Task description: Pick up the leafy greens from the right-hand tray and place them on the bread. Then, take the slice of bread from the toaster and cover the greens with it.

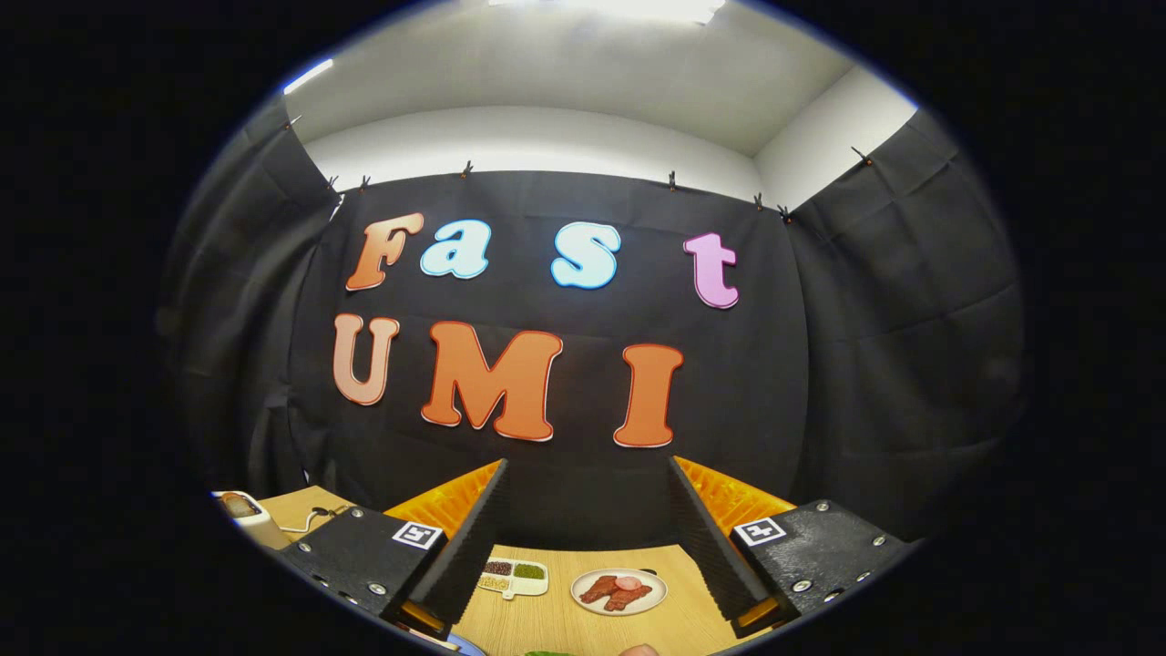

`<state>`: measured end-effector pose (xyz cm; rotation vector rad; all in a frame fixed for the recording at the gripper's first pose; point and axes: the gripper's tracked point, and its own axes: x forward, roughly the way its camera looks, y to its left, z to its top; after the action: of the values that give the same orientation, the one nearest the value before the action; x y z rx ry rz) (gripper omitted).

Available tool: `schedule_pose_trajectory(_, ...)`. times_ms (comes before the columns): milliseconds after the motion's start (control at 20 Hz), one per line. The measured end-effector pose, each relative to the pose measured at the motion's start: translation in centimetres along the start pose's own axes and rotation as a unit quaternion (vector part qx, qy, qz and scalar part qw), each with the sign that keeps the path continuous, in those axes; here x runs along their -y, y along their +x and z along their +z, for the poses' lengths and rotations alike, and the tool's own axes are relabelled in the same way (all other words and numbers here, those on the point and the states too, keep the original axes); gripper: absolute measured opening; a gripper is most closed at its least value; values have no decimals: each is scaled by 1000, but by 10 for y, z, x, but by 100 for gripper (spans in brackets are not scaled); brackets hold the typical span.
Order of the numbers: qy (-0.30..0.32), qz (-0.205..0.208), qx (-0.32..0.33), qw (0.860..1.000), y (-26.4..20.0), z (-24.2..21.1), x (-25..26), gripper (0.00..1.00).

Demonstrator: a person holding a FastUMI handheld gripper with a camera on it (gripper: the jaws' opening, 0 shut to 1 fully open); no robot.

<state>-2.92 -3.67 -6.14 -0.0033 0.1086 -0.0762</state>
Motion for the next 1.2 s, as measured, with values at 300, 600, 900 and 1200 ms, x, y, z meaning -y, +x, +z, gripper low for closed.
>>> schedule_pose_trajectory(300,-2,1,-47,999,2,-48,-4,100)
schedule_pose_trajectory(600,15,12,-128,992,-1,-121,-9,100)
schedule_pose_trajectory(900,44,13,-213,976,-12,-185,-10,100)
schedule_pose_trajectory(1200,61,21,-364,929,-40,-271,-21,100)
